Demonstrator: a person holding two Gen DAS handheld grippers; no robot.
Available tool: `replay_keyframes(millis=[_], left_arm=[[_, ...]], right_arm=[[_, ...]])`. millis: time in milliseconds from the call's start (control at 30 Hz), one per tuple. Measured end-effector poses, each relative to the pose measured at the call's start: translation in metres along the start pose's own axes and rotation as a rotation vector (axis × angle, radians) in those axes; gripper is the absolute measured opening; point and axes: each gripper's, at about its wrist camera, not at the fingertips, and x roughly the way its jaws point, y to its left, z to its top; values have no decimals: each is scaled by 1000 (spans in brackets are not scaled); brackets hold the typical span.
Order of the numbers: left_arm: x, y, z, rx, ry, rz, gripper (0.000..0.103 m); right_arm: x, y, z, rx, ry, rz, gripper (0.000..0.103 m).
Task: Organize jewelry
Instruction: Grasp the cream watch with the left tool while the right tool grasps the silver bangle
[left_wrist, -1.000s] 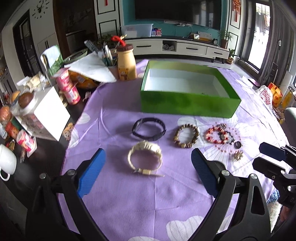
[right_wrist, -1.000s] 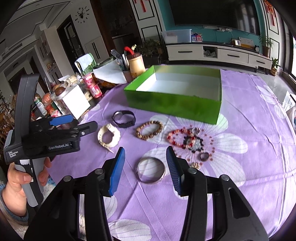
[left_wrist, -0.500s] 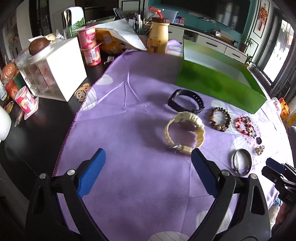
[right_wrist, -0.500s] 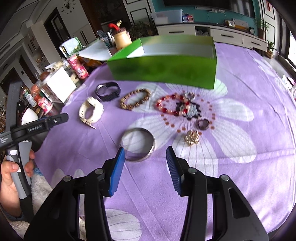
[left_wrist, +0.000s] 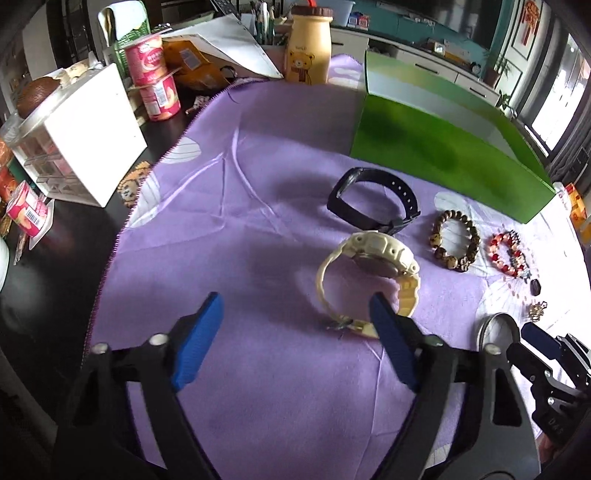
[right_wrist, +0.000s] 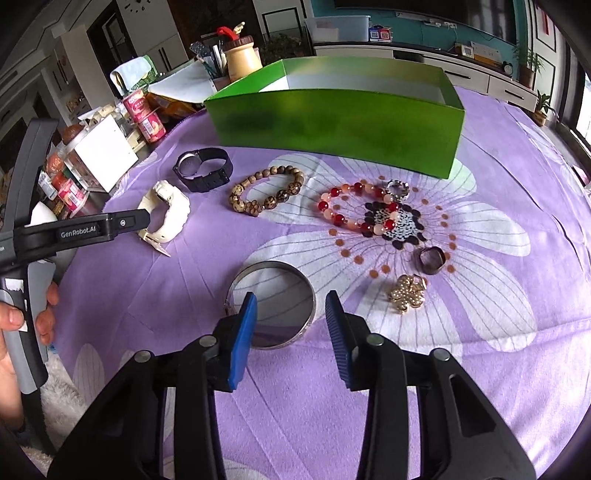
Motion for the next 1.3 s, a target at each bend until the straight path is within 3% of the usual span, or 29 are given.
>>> replay_keyframes(millis=[133,267,367,500,733,1300], left_arm=[[5,-4,2,18,2,-2,65],[10,-10,4,47,7,-10,41],[13,-15,4,67,7,-4,34],[14,-23,2,101,-5,-1,20],[9,-26,0,126,-47,14,7],[-33,-43,10,174,-164,-1,7]], right_arm=[[6,4,-2,-34,1,-25,30],[8,5,-1,-60,-10,-60,19],[9,4,0,-68,-17,-83,9],[11,4,2,-76,-25,-95,4],[10,5,3,-71,-39,-83,4],[-28,9,21,-65,-164,-45,4]])
